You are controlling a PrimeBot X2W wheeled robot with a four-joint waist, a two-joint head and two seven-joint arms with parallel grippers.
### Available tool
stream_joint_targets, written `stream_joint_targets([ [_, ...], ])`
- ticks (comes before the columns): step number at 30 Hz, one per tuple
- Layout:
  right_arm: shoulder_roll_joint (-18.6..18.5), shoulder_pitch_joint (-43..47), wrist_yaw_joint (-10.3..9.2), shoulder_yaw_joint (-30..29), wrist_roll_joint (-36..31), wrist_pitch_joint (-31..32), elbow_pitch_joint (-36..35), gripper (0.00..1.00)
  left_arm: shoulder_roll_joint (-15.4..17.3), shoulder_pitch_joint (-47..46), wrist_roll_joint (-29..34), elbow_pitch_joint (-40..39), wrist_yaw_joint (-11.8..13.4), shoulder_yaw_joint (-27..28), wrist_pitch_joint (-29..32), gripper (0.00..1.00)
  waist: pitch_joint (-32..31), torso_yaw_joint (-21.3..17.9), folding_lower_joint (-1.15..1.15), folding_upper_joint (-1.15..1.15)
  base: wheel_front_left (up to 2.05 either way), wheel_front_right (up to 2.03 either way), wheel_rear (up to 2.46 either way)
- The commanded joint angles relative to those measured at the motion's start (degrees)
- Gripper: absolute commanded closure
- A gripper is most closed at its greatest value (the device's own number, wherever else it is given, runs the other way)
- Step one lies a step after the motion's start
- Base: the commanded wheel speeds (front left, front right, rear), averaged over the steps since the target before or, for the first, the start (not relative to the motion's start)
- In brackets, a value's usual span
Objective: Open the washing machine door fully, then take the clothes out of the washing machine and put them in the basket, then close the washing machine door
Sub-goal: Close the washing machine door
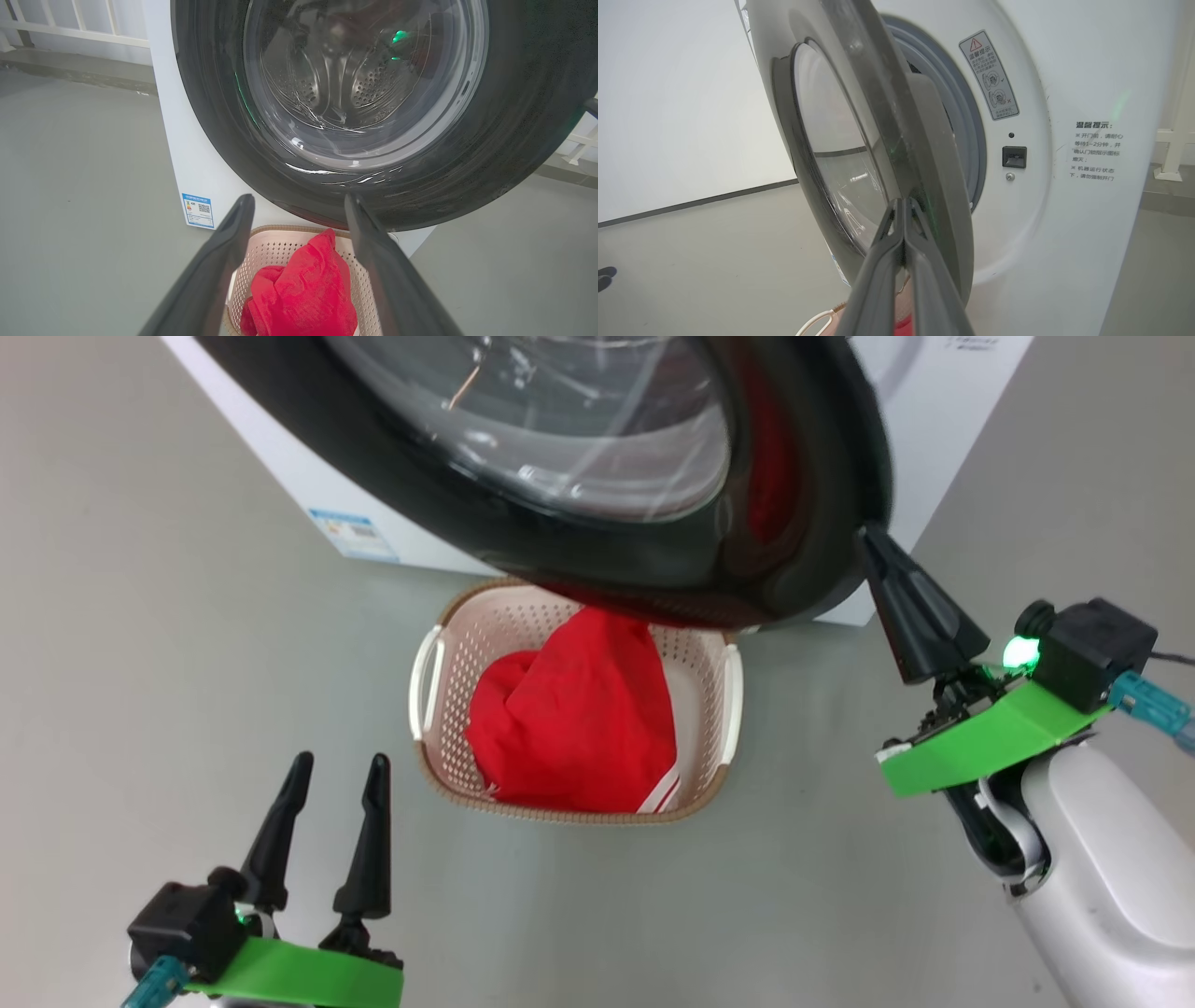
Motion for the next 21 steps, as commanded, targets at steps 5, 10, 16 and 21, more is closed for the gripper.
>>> stream_joint_targets([
  [5, -0.7, -2.9, 0.35, 0.7, 1.4, -0.4, -0.6, 1.0, 0.7, -2.3, -1.0, -1.7, -0.3, 1.0, -0.7, 0.0, 3.7, 2.4, 0.0, 0.0, 0.0, 0.0, 0.0],
  [10, -1.3, -5.8, 0.35, -0.6, 2.0, -0.4, -0.6, 1.0, 0.6, -3.7, -1.5, -2.1, -0.3, 0.7, -0.7, 0.0, 6.0, 2.8, 0.0, 0.0, 0.0, 0.0, 0.0],
  [16, -2.1, -9.2, 0.35, -2.7, 2.2, -0.4, -0.8, 1.0, 0.6, -6.0, -2.1, -2.8, -0.2, -0.4, -0.7, 0.0, 9.1, 3.3, 0.0, 0.0, 0.0, 0.0, 0.0],
  [21, -2.7, -11.9, 0.35, -3.9, 2.4, -0.4, -1.0, 1.0, 0.6, -7.5, -2.6, -3.5, 0.1, -1.5, -0.7, 0.0, 11.4, 3.6, 0.0, 0.0, 0.0, 0.0, 0.0],
])
